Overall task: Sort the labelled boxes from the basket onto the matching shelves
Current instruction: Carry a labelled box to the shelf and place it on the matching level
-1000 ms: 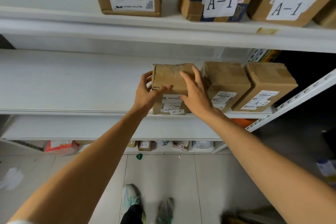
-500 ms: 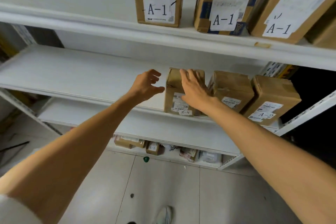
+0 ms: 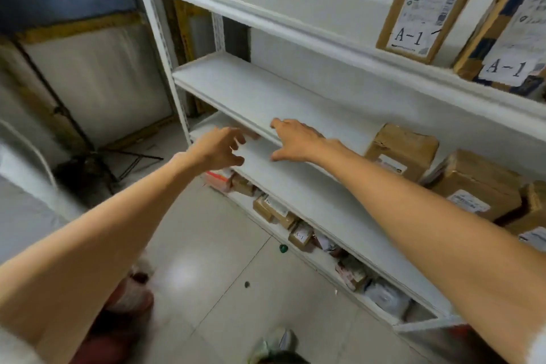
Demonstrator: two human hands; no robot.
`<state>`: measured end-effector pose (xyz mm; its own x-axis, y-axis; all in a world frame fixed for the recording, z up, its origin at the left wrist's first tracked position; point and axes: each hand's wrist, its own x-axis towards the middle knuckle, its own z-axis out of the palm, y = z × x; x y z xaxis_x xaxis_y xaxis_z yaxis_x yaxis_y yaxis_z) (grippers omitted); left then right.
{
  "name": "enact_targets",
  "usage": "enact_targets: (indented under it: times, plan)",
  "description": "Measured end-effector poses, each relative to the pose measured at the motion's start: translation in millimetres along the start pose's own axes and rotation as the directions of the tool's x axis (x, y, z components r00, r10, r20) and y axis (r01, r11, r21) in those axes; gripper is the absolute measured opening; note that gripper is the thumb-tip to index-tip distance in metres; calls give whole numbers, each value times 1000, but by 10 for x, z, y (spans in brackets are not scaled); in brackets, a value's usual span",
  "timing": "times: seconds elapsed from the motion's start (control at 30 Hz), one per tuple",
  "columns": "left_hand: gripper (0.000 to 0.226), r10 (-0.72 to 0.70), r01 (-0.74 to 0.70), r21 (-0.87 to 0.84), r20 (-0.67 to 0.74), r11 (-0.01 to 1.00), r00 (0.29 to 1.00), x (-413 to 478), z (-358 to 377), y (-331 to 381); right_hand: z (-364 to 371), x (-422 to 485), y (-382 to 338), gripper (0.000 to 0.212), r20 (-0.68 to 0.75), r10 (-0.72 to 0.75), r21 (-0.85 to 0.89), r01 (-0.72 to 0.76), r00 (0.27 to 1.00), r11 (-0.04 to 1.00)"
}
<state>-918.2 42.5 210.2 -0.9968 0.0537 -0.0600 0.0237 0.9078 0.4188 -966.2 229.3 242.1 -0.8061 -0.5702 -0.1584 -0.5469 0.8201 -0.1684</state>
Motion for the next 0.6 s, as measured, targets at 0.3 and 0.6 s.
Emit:
enact_targets:
  times: [0.3, 0.6]
  plan:
    - [45, -433, 432, -37, -140, 901, 890, -1808, -428, -1083, 443, 159, -1928, 75, 79, -475, 29, 475, 876, 880]
    - [48, -801, 782, -178, -177, 597, 572, -3749, -334, -1391, 894, -215, -3405, 77, 273, -818, 66, 838, 507, 542]
